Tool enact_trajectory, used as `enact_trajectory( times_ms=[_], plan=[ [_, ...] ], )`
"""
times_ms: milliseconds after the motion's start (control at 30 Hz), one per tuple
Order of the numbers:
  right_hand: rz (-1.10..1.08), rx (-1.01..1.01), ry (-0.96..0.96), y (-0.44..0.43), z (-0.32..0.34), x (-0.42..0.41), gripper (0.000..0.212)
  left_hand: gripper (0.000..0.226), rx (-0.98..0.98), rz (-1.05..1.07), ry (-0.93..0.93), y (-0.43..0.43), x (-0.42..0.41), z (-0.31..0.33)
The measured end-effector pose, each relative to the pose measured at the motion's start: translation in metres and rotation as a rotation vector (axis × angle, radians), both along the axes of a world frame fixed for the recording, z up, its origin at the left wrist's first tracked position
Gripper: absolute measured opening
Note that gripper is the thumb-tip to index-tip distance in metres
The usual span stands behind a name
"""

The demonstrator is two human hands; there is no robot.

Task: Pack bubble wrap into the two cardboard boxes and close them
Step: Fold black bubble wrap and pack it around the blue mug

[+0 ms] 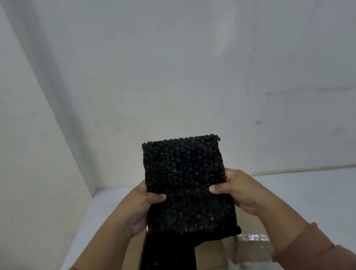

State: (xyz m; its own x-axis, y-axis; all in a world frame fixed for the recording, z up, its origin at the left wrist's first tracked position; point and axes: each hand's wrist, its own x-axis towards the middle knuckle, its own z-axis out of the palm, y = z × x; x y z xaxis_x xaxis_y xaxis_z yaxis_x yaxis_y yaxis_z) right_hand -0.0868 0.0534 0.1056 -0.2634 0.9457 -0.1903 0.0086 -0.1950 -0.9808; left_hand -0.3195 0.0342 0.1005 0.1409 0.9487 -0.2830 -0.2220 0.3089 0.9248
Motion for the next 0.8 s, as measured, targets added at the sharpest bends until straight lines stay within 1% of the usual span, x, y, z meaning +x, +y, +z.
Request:
enact_trajectory(
  times_ms=[33, 67, 133, 200, 233, 300, 333, 367, 433, 500, 567, 733, 800],
  plan=[
    [-0.013, 0.005, 0.015, 0.0, -0.002, -0.005, 0.026, 0.038, -0.007, -0.008, 0.013, 0.0, -0.007, -0.003],
    [-0.022, 0.006, 0.024, 0.001, -0.005, -0.01, 0.026, 0.032, -0.016, -0.006, 0.023, 0.0, -0.014, -0.007],
    [-0.028, -0.01, 0.024, 0.002, -0.013, -0.018, 0.034, 0.02, -0.047, 0.021, 0.023, 0.0, -0.024, -0.013],
    [-0.026, -0.07, 0.034, 0.002, -0.023, -0.025, 0.043, 0.02, -0.112, 0.071, -0.041, 0.001, -0.036, -0.023],
    [-0.011, -0.103, 0.065, 0.002, -0.03, -0.027, 0.044, 0.023, -0.129, 0.087, -0.082, 0.001, -0.042, -0.029],
    [0.017, -0.162, 0.111, 0.004, -0.046, -0.031, 0.039, 0.034, -0.152, 0.088, -0.119, 0.0, -0.057, -0.043],
    [0.02, -0.18, 0.087, 0.004, -0.053, -0.034, 0.034, 0.037, -0.168, 0.069, -0.068, -0.001, -0.062, -0.05],
    [0.018, -0.186, 0.03, 0.003, -0.06, -0.037, 0.027, 0.033, -0.185, 0.05, 0.001, -0.003, -0.064, -0.054],
    [-0.008, -0.142, -0.203, 0.001, -0.072, -0.045, 0.014, 0.014, -0.185, 0.028, 0.148, -0.007, -0.062, -0.064],
    [-0.008, -0.081, -0.445, 0.0, -0.081, -0.053, 0.026, 0.028, -0.171, 0.039, 0.293, -0.007, -0.06, -0.076],
    [0.022, -0.031, -0.615, -0.001, -0.087, -0.059, 0.031, 0.038, -0.137, 0.001, 0.424, -0.009, -0.058, -0.085],
    [0.114, 0.117, -0.897, 0.0, -0.089, -0.073, 0.042, 0.053, 0.092, -0.122, 0.893, -0.012, -0.051, -0.097],
    [0.142, 0.17, -0.967, -0.001, -0.093, -0.077, 0.044, 0.055, 0.214, -0.165, 1.115, -0.018, -0.047, -0.101]
  ],
)
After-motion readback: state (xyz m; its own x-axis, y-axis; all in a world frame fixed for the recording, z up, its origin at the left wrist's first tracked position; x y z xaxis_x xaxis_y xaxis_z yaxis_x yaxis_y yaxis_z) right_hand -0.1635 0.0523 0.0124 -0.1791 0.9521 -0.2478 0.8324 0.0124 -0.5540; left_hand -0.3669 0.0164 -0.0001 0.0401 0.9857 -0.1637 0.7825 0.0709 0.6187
